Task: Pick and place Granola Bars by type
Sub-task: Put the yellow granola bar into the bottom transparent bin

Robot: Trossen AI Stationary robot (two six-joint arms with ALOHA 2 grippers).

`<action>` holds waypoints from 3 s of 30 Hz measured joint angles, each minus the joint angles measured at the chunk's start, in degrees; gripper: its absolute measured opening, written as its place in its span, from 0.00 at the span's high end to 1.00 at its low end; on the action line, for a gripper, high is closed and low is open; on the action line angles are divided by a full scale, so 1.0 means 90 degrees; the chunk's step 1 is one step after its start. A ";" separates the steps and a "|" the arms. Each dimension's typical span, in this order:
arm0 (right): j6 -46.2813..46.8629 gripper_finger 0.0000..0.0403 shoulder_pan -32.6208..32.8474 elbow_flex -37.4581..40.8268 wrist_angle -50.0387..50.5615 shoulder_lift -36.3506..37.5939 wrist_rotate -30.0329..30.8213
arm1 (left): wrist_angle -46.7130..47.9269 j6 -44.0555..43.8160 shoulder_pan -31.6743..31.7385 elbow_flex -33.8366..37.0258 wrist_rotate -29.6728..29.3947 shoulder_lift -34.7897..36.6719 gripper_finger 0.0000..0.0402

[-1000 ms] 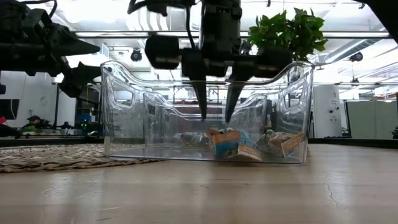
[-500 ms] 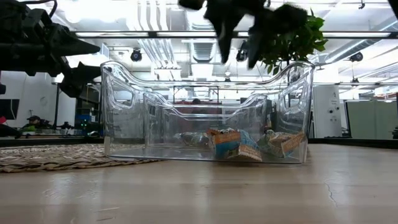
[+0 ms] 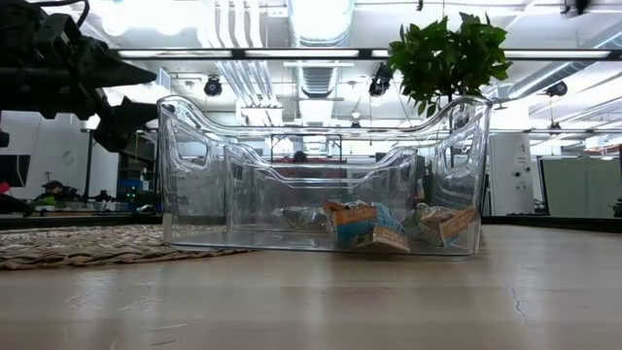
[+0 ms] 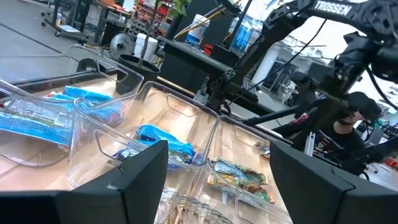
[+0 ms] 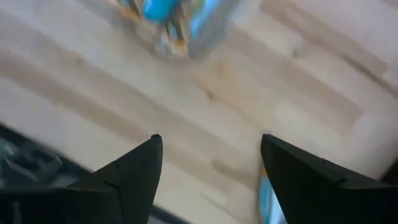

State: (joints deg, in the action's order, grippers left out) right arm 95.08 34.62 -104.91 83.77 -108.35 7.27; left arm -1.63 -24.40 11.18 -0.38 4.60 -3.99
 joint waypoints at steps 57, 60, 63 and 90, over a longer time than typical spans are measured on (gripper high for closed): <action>0.1207 0.67 0.2291 0.4124 -0.3369 0.0213 -0.2148 | -0.0002 0.0000 0.0002 0.0002 0.0000 0.0000 0.35; 0.1202 0.79 0.2289 0.4124 -0.3375 0.0213 -0.2148 | -0.0002 0.0000 0.0002 0.0002 0.0000 0.0000 0.35; 0.1136 0.89 0.2289 0.4122 -0.3376 0.0222 -0.2150 | -0.0002 -0.0002 0.0000 0.0002 0.0000 -0.0002 0.35; 0.1862 0.98 0.1848 0.2007 -0.0029 0.0962 -0.2049 | 0.0000 0.0000 0.0002 0.0001 0.0000 -0.0002 0.35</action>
State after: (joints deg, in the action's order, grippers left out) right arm 111.83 51.26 -86.85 83.50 -99.69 -11.16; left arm -1.63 -24.40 11.19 -0.37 4.60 -4.01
